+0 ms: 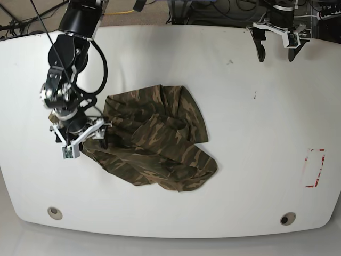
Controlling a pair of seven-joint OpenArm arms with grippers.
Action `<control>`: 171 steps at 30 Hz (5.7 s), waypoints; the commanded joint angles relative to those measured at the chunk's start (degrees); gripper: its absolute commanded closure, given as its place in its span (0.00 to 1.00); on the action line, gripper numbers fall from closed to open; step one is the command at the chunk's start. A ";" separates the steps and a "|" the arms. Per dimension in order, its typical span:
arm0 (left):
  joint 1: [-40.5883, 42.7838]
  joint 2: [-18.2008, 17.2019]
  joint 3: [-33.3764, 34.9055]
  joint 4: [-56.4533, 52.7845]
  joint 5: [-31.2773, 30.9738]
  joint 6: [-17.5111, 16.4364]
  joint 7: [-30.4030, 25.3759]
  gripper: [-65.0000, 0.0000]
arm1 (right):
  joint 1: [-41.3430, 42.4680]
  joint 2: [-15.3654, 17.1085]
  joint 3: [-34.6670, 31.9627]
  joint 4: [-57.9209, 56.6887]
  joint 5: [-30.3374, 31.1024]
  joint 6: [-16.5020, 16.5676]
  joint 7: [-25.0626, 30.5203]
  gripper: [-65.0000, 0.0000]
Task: Fold the T-shirt properly
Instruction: 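Lower the right gripper onto the shirt edge and pinch it, then move the left gripper to the shirt and grasp another edge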
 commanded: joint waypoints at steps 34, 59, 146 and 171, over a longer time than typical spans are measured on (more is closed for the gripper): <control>-3.62 -0.24 -0.40 0.72 0.02 0.15 3.99 0.20 | 41.23 4.63 -23.23 -79.64 -6.11 4.28 38.25 0.30; -8.55 -3.23 2.24 0.46 0.02 0.15 5.22 0.20 | 13.01 2.17 -14.00 -29.53 -5.67 -2.14 9.15 1.00; -59.97 6.53 28.35 -35.50 -0.34 -4.60 38.10 0.20 | 10.19 1.02 0.07 -30.32 4.88 10.26 4.67 1.00; -66.74 9.08 27.82 -51.23 -0.42 -4.77 34.41 1.00 | 10.19 1.46 0.16 -30.23 5.32 10.17 4.67 1.00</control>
